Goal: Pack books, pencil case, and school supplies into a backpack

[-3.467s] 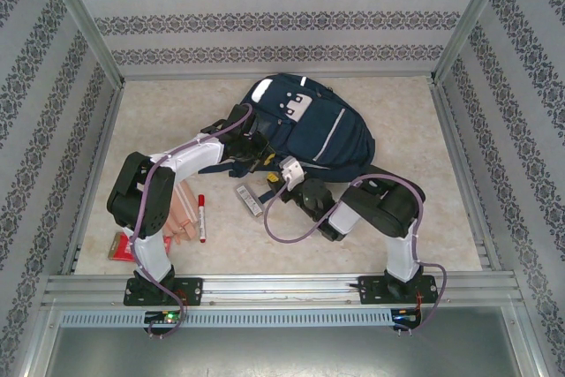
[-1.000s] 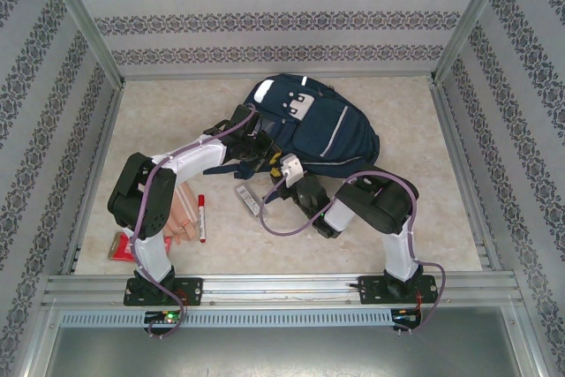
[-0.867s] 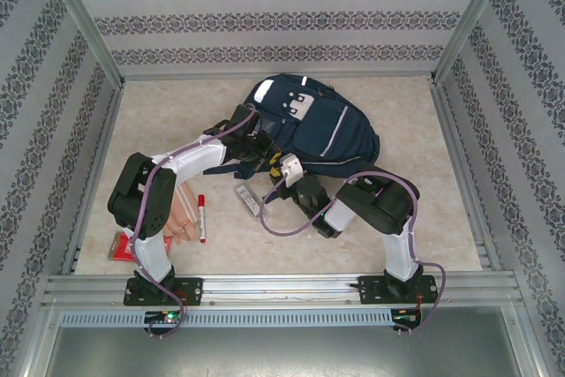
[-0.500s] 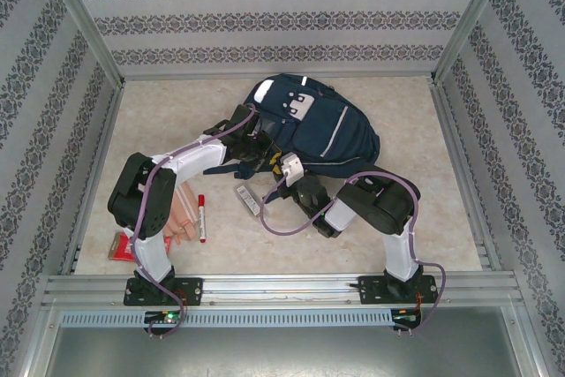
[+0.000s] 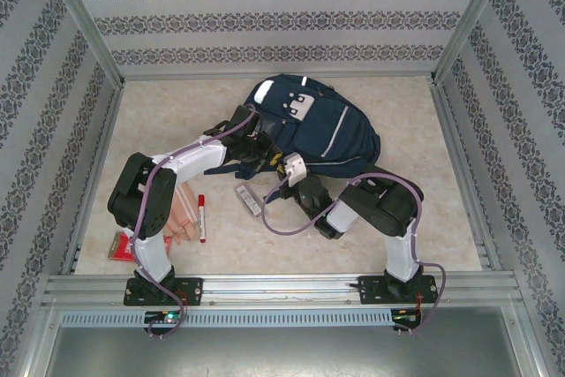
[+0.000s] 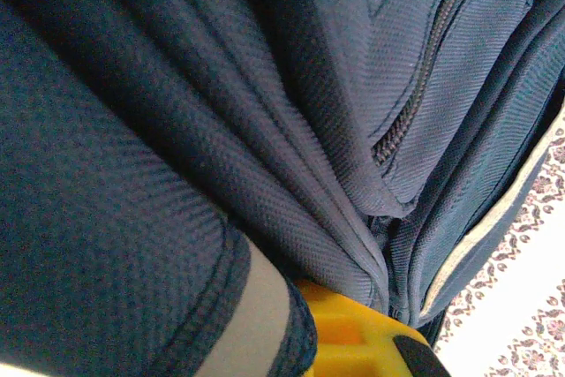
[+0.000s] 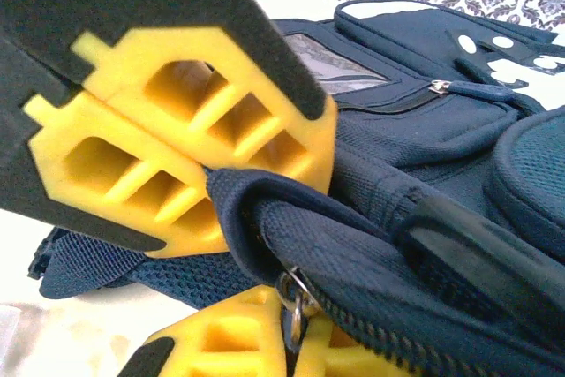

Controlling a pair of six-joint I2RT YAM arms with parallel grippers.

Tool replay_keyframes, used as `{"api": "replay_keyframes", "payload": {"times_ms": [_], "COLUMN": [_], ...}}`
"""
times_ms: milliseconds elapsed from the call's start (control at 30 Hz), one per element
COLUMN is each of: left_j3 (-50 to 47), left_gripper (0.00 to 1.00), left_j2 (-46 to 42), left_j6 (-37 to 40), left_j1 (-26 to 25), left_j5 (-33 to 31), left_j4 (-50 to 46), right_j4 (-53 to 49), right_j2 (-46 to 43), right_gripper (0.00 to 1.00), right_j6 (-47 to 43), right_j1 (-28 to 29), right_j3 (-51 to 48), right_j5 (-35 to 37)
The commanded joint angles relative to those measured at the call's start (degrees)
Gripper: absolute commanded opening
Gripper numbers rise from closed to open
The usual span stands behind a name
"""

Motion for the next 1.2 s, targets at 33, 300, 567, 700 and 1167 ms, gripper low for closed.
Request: {"api": "replay_keyframes", "payload": {"times_ms": [33,300,567,700,1167], "left_j3": [-0.22,-0.13,-0.62,-0.71,7.07], "left_gripper": [0.00,0.00,0.00,0.00,0.00], "left_j2": [0.13,0.46,1.59,1.99,7.19], "left_j6": [-0.84,2.62,5.84,6.66,22.97], "left_j1": [0.29,1.22,2.42,3.39,8.82], "left_j5": [2.09,-0.43,-1.87,-1.79,-0.99], "left_j4": [0.86,-1.37,-2.18,-1.75,-9.14], "right_j4": [4.63,4.62,4.54,4.49,3.75], "right_j2": [-4.61,-6.16,-8.50,-9.12,-15.41], "right_gripper": [0.00,0.00,0.00,0.00,0.00], "right_j6": [3.98,7.95,7.76,10.45,12.79], "right_j1": [1.03,0.94,1.28,0.27,-4.67], "right_j3": [-3.40,-8.92,-10.43,-13.13,-23.99], "right_j5": [5.61,12.30,18.04,18.89,16.75]}}
